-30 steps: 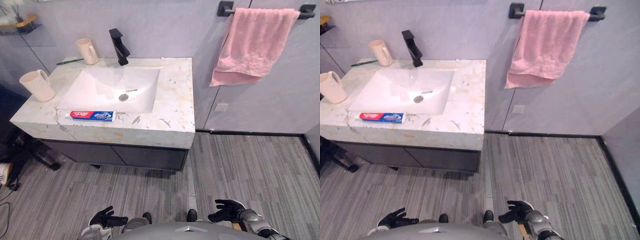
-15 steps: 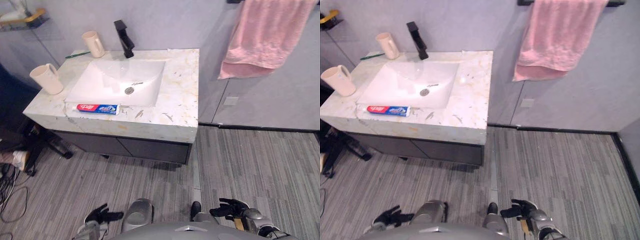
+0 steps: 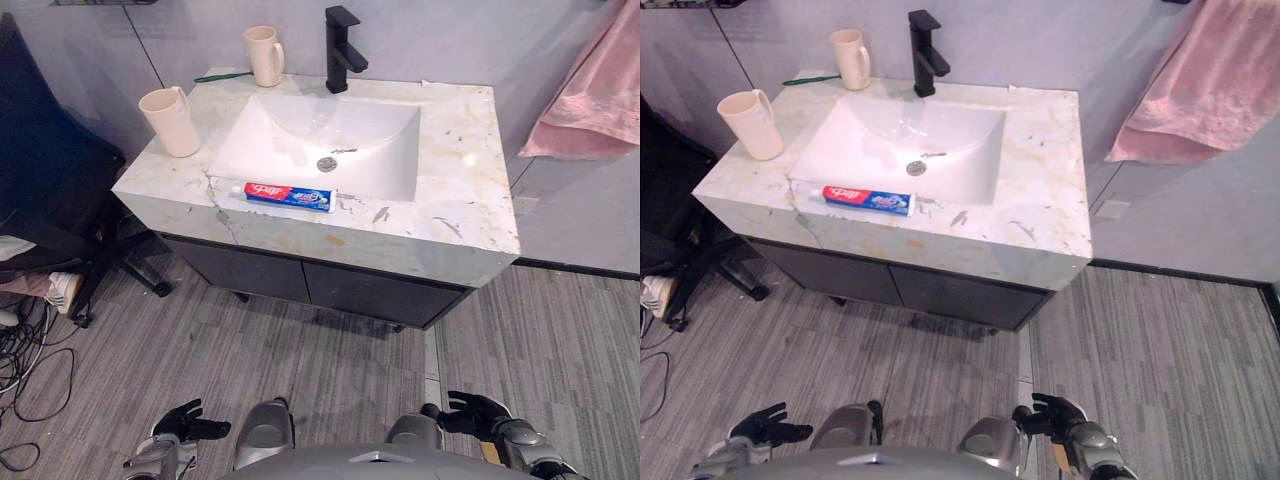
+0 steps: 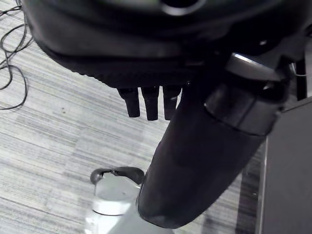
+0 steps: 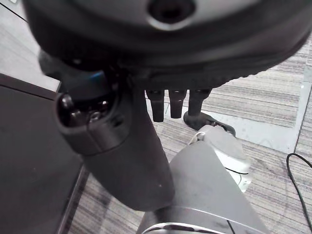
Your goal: Organize the bathroom.
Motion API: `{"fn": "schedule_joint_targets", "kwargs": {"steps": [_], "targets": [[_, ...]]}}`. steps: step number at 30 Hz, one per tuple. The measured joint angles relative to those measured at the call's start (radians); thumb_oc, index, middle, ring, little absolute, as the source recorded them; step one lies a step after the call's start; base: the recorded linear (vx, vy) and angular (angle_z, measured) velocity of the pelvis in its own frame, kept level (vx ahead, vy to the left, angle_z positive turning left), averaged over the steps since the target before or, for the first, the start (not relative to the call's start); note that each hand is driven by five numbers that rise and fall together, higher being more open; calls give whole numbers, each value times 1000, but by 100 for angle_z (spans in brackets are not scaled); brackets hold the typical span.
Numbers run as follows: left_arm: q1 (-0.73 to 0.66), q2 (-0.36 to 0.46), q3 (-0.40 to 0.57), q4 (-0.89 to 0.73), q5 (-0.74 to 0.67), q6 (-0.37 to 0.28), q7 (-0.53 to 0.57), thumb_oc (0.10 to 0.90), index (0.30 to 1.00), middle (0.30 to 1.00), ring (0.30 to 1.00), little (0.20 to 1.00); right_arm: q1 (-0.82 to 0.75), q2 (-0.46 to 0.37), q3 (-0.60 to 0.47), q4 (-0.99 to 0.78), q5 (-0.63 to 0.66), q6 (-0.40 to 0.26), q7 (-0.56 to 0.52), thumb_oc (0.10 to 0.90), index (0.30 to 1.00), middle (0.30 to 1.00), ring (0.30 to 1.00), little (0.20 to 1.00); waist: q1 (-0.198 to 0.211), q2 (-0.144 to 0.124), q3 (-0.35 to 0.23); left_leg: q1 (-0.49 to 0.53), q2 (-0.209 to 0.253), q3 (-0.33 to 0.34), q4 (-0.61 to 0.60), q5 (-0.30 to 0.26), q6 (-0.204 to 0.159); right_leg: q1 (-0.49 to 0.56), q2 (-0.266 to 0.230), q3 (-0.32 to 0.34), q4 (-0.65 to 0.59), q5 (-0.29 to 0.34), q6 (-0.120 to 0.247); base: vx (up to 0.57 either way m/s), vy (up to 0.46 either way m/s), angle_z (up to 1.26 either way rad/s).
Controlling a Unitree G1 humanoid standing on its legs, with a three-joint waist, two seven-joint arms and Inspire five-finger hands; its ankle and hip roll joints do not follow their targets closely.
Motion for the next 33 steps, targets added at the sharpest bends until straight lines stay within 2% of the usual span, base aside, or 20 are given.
{"fn": "schedule_joint_targets", "kwargs": {"steps": [2, 3, 4, 5, 6, 7, 8, 10, 11, 12, 14, 18, 21, 22, 23, 24, 28, 29, 31, 33], "targets": [[19, 1, 0, 2, 25, 0, -13, 800, 900, 900, 900, 900, 3, -5, -11, 4, 0, -1, -3, 800, 900, 900, 900, 900, 3, 2, -1, 5, -4, 19, 11, -20, 12, -7, -11, -9, 2, 67, -1, 41, 319, -44], [39, 2, 11, -14, 43, 2, -25, 800, 900, 900, 900, 900, -7, -9, -19, -3, 1, -2, -6, 800, 900, 900, 900, 900, 32, -11, 6, 30, -19, 75, -3, -18, 37, -56, -31, -96, 25, 153, 11, 22, 261, -115], [56, -3, 20, -18, 60, 7, -32, 800, 900, 900, 900, 900, -23, -26, -12, -7, -3, 5, -9, 800, 900, 900, 900, 900, 50, -10, 9, 52, 1, 133, -22, -22, 49, -85, -33, -152, 23, 217, -22, 22, 152, -110], [56, -3, 20, -18, 60, 7, -32, 800, 900, 900, 900, 900, -23, -26, -12, -7, -3, 5, -9, 800, 900, 900, 900, 900, 50, -10, 9, 52, 1, 133, -22, -22, 49, -85, -33, -152, 23, 217, -22, 28, 38, -82], [69, -8, 31, -12, 82, 16, -24, 800, 900, 900, 900, 900, -20, -36, -3, -29, -1, 20, 0, 800, 900, 900, 900, 900, 43, 18, 14, 70, 16, 140, -54, -12, 63, -108, 3, -163, 80, 189, 4, 75, 35, -17], [61, 0, 58, -22, 82, 10, -15, 800, 900, 900, 900, 900, 15, -22, 9, -67, 9, 31, 18, 800, 900, 900, 900, 900, 28, 16, 2, 103, 27, 132, -143, 31, 77, -127, 97, -138, 231, 12, 15, 153, 33, -14], [48, 7, 58, -36, 80, 8, -14, 800, 900, 900, 900, 900, 33, -20, 23, -76, 11, 43, 33, 800, 900, 900, 900, 900, 17, 11, -4, 123, 27, 125, -199, 69, 67, -127, 170, -147, 289, -67, 14, 158, 6, 13], [24, 10, 64, -38, 68, 11, 8, 800, 900, 900, 900, 900, 27, -2, 33, -50, 22, 59, 60, 800, 900, 900, 900, 900, 2, 22, -1, 152, 59, 107, -296, 134, 72, -125, 379, -121, 294, -211, -74, 122, -9, 22], [11, 19, 50, -37, 62, 11, 18, 800, 900, 900, 900, 900, 18, 3, 35, -16, 39, 63, 76, 800, 900, 900, 900, 900, -17, 2, -10, 143, 36, 87, -323, 148, 71, -120, 425, -136, 194, -219, -75, 99, -11, 43], [-10, 8, 51, -41, 55, 15, 18, 800, 900, 900, 900, 900, 0, 7, 38, 33, 40, 84, 73, 800, 900, 900, 900, 900, -15, -39, -7, 153, -13, 84, -334, 156, 49, -97, 401, -160, 133, -189, -185, 93, -26, 36], [-11, -34, 48, -57, 30, 14, 5, 800, 900, 900, 900, 900, -4, 1, 49, 95, 40, 114, 76, 800, 900, 900, 900, 900, -13, 11, -30, 152, -10, 57, -303, 172, 26, -63, 409, -167, 93, -194, -172, 44, -43, 10], [-24, -38, 48, -61, 27, 18, -5, 800, 900, 900, 900, 900, -4, 7, 53, 73, 41, 115, 73, 800, 900, 900, 900, 900, 1, 19, -38, -34, -28, -56, 53, 196, -13, 27, 401, -165, -55, -126, -174, 60, 73, -6], [-16, -33, 61, -37, -14, 17, 1, 800, 900, 900, 900, 900, -15, 7, 53, 48, 41, 109, 54, 800, 900, 900, 900, 900, -7, 52, -62, 3, 60, -39, -205, 232, 2, 57, 428, -168, -115, -106, -151, 98, 174, -10], [-16, -33, 61, -37, -14, 17, 1, 800, 900, 900, 900, 900, -15, 7, 53, 48, 41, 109, 54, 800, 900, 900, 900, 900, -7, 52, -62, 3, 60, -39, -205, 232, 2, 57, 428, -168, -115, -106, -151, 48, 159, -3], [-2, -38, 89, -19, -65, 18, 21, 800, 900, 900, 900, 900, -24, 9, 51, 44, 42, 102, 47, 800, 900, 900, 900, 900, -13, 60, -71, 60, 121, -59, -419, 300, -35, 70, 442, -167, -126, -104, -151, 30, 161, 5], [-2, -42, 97, -19, -98, 17, 31, 800, 900, 900, 900, 900, -23, 6, 50, 44, 42, 101, 45, 800, 900, 900, 900, 900, -12, 60, -74, 65, 137, -79, -443, 320, -43, 69, 443, -166, -126, -103, -151, 35, 212, 4], [1, -74, 223, 1, -267, 15, 103, 800, 900, 900, 900, 900, -22, -4, 49, 57, 41, 90, 42, 800, 900, 900, 900, 900, 7, 58, -97, 107, 126, -83, -426, 331, -55, 58, 424, -147, -120, -96, -162, 24, 128, -17], [3, -73, 312, -2, -376, 0, 190, 800, 900, 900, 900, 900, -5, -4, 49, 63, 41, 76, 40, 800, 900, 900, 900, 900, 10, 71, -107, 145, 98, -77, -421, 333, -52, 65, 417, -148, -119, -91, -164, 48, 82, 10], [-8, -62, 397, -4, -496, -44, 290, 800, 900, 900, 900, 900, 4, 0, 49, 80, 40, 68, 32, 800, 900, 900, 900, 900, 9, 91, -117, 164, 72, -48, -432, 338, -39, 61, 414, -157, -109, -100, -135, 69, 68, 24], [-27, -37, 477, -11, -570, -102, 380, 800, 900, 900, 900, 900, 4, 13, 49, 92, 40, 67, 27, 800, 900, 900, 900, 900, 19, 86, -120, 170, 48, -47, -447, 322, -26, 48, 385, -153, -105, -100, -104, 62, 23, 12]]}}
